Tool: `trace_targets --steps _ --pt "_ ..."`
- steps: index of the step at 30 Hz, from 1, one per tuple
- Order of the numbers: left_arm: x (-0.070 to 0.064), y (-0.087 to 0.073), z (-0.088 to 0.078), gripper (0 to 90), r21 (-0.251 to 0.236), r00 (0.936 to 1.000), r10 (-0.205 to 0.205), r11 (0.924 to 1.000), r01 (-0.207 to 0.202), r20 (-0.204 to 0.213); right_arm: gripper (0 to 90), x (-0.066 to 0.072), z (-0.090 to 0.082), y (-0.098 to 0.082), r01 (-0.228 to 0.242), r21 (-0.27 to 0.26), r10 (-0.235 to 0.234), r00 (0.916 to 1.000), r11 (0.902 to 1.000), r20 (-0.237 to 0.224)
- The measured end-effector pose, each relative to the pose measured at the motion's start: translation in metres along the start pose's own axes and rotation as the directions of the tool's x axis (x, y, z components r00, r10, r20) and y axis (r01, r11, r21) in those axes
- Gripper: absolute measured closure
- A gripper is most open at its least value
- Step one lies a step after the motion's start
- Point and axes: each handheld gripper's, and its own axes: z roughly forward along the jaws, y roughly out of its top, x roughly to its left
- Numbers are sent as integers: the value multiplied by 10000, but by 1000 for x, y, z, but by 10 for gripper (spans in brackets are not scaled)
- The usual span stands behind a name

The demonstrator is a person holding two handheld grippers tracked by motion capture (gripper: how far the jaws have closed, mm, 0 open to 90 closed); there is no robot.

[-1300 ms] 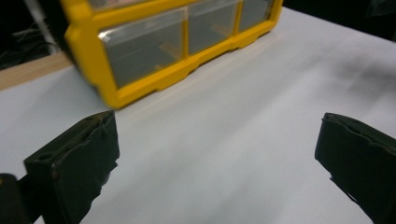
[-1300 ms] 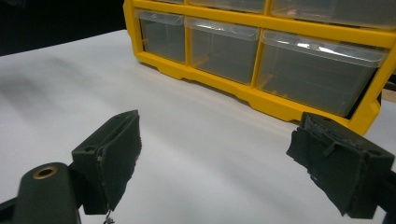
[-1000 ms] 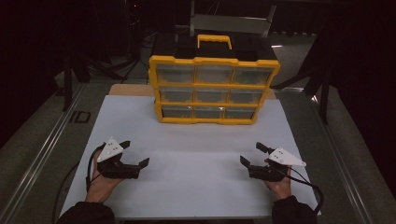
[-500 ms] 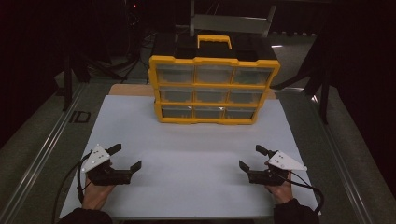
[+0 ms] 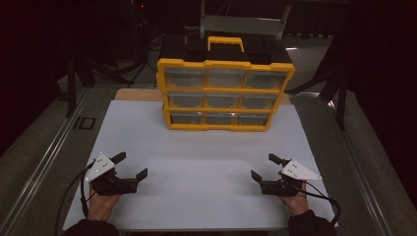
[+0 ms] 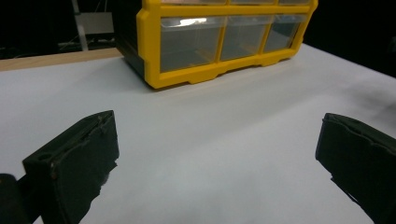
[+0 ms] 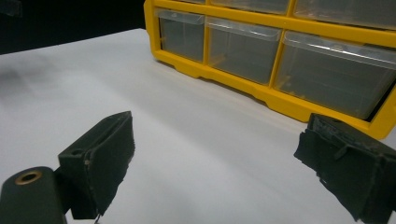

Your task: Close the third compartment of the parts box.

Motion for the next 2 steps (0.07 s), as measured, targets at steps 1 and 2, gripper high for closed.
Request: trace_targets --steps 1,2 --pt "0 0 0 5 13 10000 27 10000 -27 -23 92 0 0 0 -11 -3 11 10000 10000 6" --pt "0 0 1 5 43 10000 56 10000 -56 -20 93 0 0 0 -21 -8 21 10000 10000 13"
